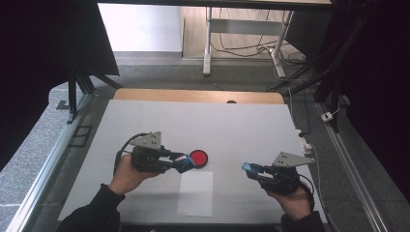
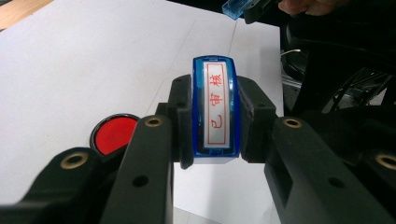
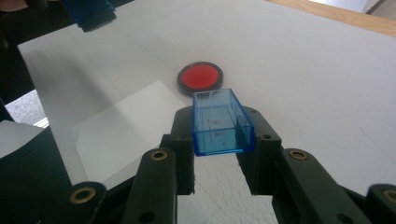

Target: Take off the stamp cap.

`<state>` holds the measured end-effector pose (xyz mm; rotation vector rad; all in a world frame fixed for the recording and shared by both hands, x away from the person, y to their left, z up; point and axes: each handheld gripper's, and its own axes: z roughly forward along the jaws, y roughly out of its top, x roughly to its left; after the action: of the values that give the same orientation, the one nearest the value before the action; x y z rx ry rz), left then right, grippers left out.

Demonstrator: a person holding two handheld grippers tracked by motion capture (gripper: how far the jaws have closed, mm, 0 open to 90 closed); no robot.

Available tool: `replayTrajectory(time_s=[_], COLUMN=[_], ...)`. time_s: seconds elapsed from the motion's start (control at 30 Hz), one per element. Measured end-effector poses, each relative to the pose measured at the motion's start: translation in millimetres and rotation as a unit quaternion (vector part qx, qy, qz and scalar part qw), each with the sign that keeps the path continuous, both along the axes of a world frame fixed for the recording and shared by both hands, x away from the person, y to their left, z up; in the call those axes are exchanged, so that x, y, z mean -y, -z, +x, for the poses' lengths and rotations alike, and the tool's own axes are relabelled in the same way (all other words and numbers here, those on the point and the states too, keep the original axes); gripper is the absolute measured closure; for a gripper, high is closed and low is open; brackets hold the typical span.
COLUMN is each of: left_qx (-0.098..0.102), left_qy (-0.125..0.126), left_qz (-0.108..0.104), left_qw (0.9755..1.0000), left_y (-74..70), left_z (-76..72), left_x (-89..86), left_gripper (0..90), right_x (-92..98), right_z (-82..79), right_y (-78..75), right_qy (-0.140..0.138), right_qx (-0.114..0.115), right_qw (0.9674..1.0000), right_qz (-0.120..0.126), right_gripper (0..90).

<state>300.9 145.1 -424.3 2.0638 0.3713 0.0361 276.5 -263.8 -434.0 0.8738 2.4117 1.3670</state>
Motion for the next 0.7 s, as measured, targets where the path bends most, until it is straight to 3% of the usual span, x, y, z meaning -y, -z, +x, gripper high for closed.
replayTrajectory(time_s=[0.43, 0.7], left_qx=[-0.001, 0.0], left_qy=[-0.004, -0.009], left_qz=[0.005, 0.007], left_qw=[1.0, 0.9999], left_y=[0.9, 0.9], left_z=[0.2, 0.8], left_x=[0.7, 0.4], left_gripper=[70.2, 70.3], right_x=[29.7, 40.3], right_z=[-10.0, -15.8], right_y=[6.3, 9.6], right_qy=[0.056, 0.07], right_qx=[-0.007, -0.014], right_qw=[0.9983, 0.9974], right_qz=[0.01, 0.002], right_gripper=[68.5, 68.5])
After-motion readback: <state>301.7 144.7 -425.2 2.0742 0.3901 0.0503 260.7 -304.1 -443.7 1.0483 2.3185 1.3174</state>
